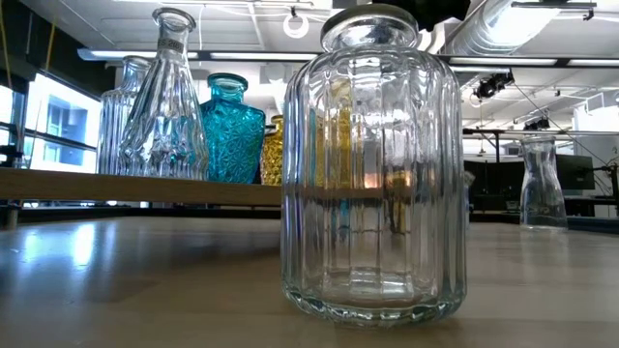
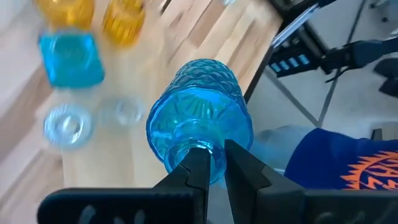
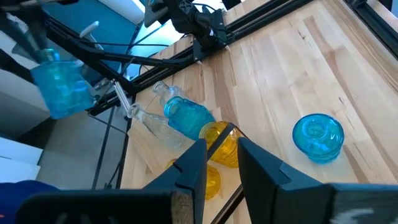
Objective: Sort vases onto shelf
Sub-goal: Put the blue vase on the shelf aligned with the other blue vase
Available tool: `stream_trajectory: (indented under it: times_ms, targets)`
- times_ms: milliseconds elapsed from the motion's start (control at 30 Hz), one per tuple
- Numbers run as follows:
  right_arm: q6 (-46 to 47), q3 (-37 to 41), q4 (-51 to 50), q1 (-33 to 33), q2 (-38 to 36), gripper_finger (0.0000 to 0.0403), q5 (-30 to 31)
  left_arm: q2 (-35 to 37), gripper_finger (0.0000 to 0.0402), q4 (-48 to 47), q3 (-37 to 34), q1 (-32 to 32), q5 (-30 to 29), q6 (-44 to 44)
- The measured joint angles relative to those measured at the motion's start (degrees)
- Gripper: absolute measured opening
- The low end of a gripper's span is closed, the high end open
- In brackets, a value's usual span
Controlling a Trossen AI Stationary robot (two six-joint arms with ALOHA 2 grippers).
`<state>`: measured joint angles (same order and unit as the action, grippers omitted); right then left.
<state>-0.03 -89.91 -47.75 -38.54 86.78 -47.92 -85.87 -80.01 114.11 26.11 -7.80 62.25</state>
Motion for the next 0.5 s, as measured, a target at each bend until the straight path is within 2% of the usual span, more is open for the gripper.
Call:
stream_trajectory:
  times_ms: [300, 500]
  targets:
    - [-0.4, 0.0, 0.0, 0.0, 0.0, 0.0073, 0.0, -9.4, 0.0021, 0.4, 13.2, -6.9, 4.3, -14.1]
    - [-0.4, 0.0, 0.0, -0.1, 0.0, 0.0073, 0.0, -14.6, 0.0021, 0.2, 16.4, -9.0, 9.4, -17.5]
